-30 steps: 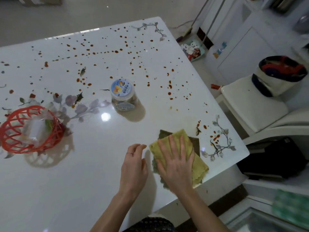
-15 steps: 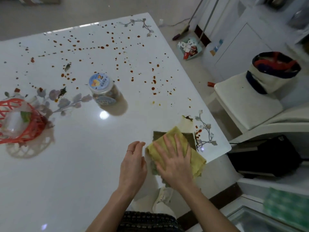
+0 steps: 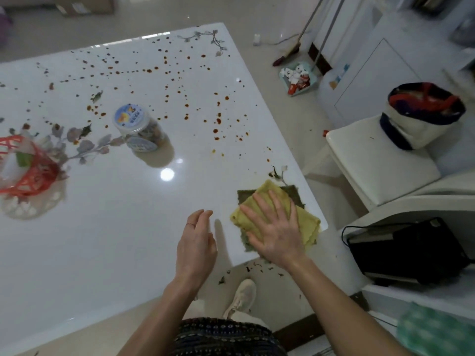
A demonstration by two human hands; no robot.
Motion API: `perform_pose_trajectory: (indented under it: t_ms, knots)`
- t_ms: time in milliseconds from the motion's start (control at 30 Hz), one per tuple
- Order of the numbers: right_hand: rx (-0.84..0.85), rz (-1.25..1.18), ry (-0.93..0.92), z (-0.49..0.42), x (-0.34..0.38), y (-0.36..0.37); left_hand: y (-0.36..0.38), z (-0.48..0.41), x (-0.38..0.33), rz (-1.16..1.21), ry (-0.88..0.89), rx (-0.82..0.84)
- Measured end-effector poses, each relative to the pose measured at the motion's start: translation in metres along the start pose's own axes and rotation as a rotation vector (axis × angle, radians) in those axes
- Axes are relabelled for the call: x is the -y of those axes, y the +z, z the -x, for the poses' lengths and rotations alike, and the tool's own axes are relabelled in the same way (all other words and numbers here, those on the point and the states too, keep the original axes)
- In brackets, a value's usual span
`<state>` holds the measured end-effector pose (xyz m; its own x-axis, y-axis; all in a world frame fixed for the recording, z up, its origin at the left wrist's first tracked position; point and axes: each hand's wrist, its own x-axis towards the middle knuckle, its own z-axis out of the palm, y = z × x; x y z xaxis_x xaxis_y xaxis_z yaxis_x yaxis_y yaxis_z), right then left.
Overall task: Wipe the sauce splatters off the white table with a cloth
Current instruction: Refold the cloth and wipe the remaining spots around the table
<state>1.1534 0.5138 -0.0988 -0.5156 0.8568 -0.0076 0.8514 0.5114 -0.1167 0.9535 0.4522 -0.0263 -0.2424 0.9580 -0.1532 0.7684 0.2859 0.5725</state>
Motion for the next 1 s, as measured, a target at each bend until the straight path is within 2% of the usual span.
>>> perform_pose_trajectory:
  t_ms: [100,200,333,467,600,733,867,1000]
  knots:
    - [0.057,0.023,0.168,-0.023,-0.037,-0.007,0.004,0.002,-0.006,0.002,-0.018,-0.02]
    - [0.028,-0.007,0.299,-0.023,-0.029,-0.009,0.009,0.006,-0.01,0.0,-0.041,-0.029]
    - [0.001,-0.038,0.212,0.013,0.006,-0.001,0.015,0.008,-0.016,0.016,-0.059,-0.025]
    - [-0.017,-0.044,0.118,0.005,-0.018,-0.003,0.016,-0.002,-0.02,0.016,-0.053,-0.019]
    - [0.094,-0.029,0.211,-0.032,-0.048,-0.013,0.017,-0.015,-0.025,0.03,-0.034,-0.01]
    - [0.071,-0.043,0.312,-0.02,-0.038,-0.016,0.018,-0.027,-0.032,0.052,-0.01,0.012]
    - [0.034,-0.037,0.277,0.017,-0.022,-0.01,0.019,-0.043,-0.034,0.079,-0.005,0.027]
    - [0.072,-0.047,0.292,-0.021,-0.048,-0.018,0.014,-0.061,-0.032,0.093,-0.003,0.027]
